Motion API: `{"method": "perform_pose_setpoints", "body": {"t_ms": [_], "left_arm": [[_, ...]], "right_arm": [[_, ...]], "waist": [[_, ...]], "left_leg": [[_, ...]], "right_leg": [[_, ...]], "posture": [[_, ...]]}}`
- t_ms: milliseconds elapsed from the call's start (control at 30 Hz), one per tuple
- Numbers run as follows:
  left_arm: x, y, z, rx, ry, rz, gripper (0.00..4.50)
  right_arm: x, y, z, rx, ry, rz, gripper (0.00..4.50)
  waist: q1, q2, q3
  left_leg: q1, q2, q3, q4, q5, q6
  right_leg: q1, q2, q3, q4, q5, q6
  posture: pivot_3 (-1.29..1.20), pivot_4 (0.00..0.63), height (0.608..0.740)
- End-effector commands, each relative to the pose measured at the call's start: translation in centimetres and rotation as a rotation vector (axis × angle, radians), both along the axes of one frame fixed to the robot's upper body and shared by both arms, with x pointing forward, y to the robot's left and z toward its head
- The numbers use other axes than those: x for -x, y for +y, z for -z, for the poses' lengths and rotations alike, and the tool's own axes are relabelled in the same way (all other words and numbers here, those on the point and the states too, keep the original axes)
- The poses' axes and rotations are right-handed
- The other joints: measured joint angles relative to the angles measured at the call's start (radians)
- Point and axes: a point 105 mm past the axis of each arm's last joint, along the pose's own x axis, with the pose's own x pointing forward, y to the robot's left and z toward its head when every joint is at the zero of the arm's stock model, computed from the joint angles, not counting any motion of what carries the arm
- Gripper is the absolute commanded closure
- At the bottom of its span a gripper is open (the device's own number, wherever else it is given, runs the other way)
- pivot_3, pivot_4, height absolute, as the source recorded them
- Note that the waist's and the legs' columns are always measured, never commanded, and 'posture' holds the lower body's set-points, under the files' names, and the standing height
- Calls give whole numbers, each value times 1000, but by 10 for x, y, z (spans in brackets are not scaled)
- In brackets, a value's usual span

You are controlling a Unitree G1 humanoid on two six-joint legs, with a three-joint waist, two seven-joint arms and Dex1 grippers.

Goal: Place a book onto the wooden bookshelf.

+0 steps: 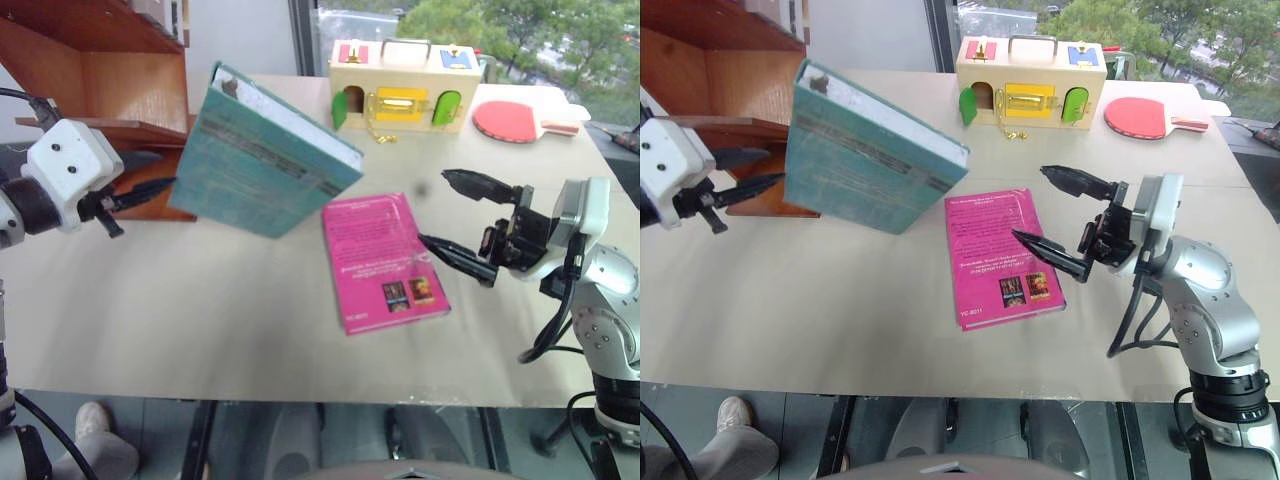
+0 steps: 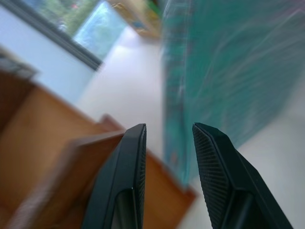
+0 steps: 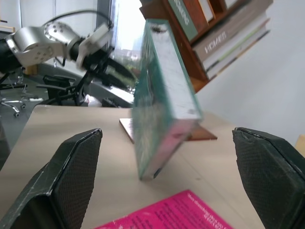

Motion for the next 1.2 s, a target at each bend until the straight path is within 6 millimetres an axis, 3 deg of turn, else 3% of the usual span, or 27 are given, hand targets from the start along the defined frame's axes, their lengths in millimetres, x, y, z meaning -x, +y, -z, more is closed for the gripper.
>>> {"method": "perform_pose_setpoints", "body": {"t_ms": [33,67,167,267,367,400,600,900,1067,1200], "left_arm": [[7,-12,-31,-6,-102,70,2839],[5,-14,-27,-6,-83,75,2839],[-10,-33,10,3,73,141,2839],[-18,-51,26,28,144,203,2321],[-28,-66,28,-22,127,255,954],[-28,-73,29,-12,143,292,694],[-29,-93,33,-31,178,423,694],[-10,-114,42,-125,210,581,694],[-7,-111,49,-138,241,570,694],[-10,-100,61,-1,378,499,694]], "right_arm": [[9,-1,-11,-8,-55,3,0],[10,-1,-11,-11,-55,3,0],[11,-2,-9,-18,-48,18,0],[12,-2,-9,-22,-46,31,0],[16,-5,-9,-23,-42,58,0],[19,-5,-7,-22,-37,68,0],[26,-5,0,-10,-19,101,0],[28,-5,2,-15,-13,131,0],[27,-4,4,-17,-10,132,0],[28,-2,5,-21,-2,123,0]], "waist": [[3,1,0],[3,2,-1],[4,2,-1],[3,2,-1],[5,2,-1],[6,2,-1],[0,2,-1],[3,2,-1],[3,2,-1],[2,2,-1]], "left_leg": [[0,0,1,0,0,0],[1,-2,3,-1,0,1],[2,-2,4,-3,0,0],[2,-1,3,-3,0,0],[2,-1,3,-1,0,0],[1,-1,2,-1,0,0],[1,-1,3,-2,0,0],[2,-1,2,-1,0,0],[2,-1,2,-1,0,0],[2,-1,2,-1,0,0]], "right_leg": [[0,-1,1,0,0,0],[0,-2,2,0,0,0],[0,-2,3,0,0,0],[0,-1,2,0,0,0],[0,-1,2,0,0,0],[0,-1,2,0,0,0],[1,-1,2,0,0,0],[1,-1,2,0,0,0],[1,-1,2,0,0,0],[1,-1,2,0,0,0]], "posture": [[0,150,740],[0,150,740],[0,150,740],[0,150,740],[0,150,740],[0,150,740],[0,150,740],[0,150,740],[0,150,740],[0,150,740]]}}
